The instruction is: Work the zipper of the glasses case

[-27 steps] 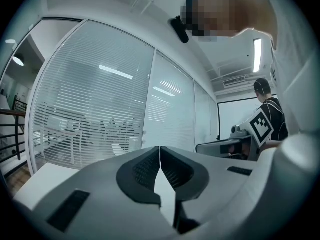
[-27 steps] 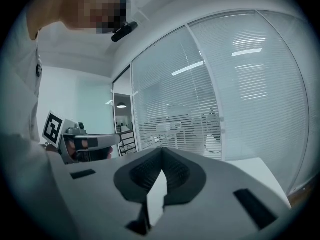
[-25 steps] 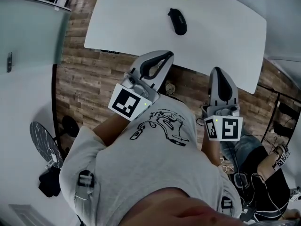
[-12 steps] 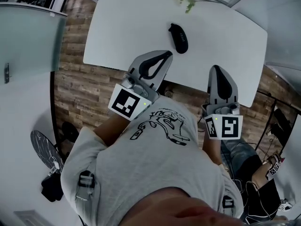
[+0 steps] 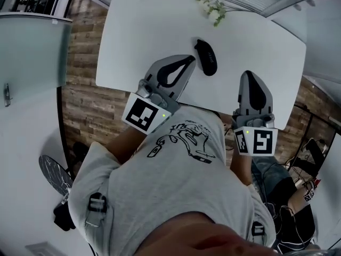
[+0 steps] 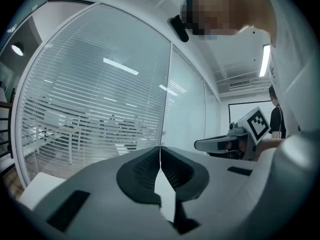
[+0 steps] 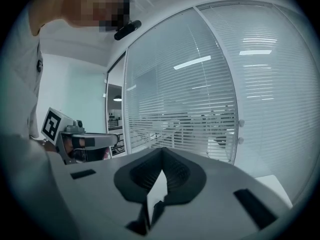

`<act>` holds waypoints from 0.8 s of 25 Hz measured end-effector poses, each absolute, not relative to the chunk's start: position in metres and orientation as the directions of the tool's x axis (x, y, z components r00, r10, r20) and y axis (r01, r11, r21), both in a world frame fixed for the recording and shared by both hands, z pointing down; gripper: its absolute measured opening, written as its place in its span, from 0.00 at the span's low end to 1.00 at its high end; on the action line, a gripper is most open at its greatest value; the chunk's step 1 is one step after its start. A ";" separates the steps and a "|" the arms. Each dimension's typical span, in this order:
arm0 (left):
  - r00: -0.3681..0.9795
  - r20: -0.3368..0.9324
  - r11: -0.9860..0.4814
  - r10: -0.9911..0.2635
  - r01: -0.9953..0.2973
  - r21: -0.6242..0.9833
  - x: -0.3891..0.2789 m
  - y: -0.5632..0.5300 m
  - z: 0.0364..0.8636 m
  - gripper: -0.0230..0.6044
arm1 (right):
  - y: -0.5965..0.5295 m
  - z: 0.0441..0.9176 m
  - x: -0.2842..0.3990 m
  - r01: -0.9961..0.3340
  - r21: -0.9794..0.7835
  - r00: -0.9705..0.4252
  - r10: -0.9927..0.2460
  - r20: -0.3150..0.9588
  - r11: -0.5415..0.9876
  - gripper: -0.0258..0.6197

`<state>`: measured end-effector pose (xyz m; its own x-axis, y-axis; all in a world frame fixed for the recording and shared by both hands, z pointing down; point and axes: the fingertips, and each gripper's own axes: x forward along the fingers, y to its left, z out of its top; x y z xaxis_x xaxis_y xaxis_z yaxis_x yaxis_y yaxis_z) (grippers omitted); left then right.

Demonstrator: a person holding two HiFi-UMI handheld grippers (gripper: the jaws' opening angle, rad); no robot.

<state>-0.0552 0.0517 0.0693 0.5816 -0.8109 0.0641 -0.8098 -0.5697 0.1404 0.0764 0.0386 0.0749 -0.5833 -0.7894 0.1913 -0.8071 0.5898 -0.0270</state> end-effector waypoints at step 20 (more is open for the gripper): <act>0.624 0.259 -0.591 -0.737 -0.782 0.200 -0.019 0.006 0.155 0.07 | -0.014 0.153 0.070 -0.571 0.229 -0.711 -0.614 0.343 0.789 0.05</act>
<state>-0.0193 0.0058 0.1546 0.6236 -0.7374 0.2595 -0.7817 -0.5905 0.2004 0.0702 -0.0137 0.1532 -0.7109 -0.6140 0.3429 -0.5706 0.7886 0.2293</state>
